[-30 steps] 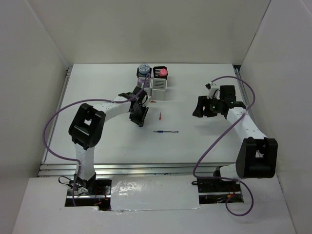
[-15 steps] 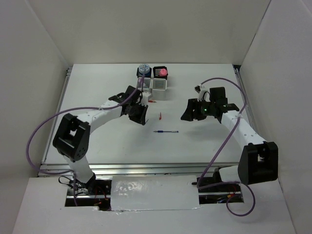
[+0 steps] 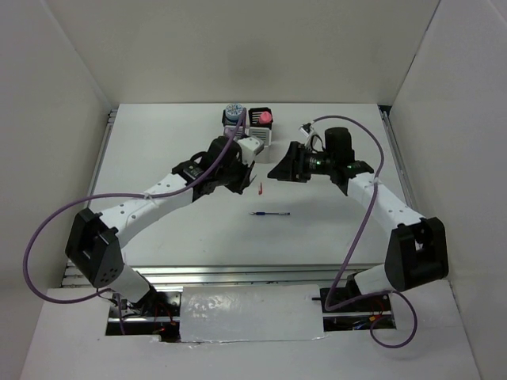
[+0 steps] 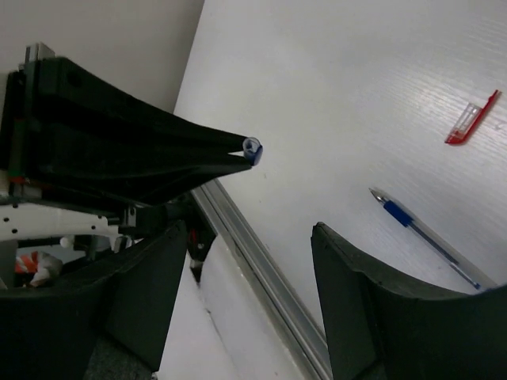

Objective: Sort the stationery into containers
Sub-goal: Pick up the pen cap from the center of the board.

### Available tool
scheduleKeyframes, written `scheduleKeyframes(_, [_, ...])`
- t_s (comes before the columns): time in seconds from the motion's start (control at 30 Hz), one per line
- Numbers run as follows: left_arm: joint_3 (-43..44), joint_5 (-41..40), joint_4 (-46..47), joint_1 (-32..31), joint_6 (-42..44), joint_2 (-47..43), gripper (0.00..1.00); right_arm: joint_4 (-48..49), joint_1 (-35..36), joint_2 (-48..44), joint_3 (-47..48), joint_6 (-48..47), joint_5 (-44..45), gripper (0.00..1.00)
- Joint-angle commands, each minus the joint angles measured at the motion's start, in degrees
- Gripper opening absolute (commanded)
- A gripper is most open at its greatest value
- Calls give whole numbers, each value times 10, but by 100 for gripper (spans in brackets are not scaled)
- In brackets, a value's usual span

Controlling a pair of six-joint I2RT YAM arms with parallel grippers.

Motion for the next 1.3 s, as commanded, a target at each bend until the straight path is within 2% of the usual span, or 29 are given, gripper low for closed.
scheduleKeyframes(0.0, [25, -76, -4, -11, -6, 6, 0, 35, 22, 20, 45, 71, 44, 71])
scheduleKeyframes(0.17, [24, -111, 5, -20, -20, 5, 0, 14, 42, 54, 61, 101, 109, 71])
scheduleKeyframes(0.5, [33, -97, 3, -34, -34, 18, 0, 63, 60, 101, 79, 166, 107, 68])
scheduleKeyframes(0.77, [39, -81, -3, -34, -52, 29, 0, 77, 72, 120, 97, 190, 102, 62])
scheduleKeyframes(0.97, [45, -84, -4, -34, -48, 30, 0, 74, 85, 129, 95, 193, 107, 53])
scheduleKeyframes(1.27, [45, -82, -3, -34, -50, 32, 0, 59, 86, 145, 108, 198, 110, 44])
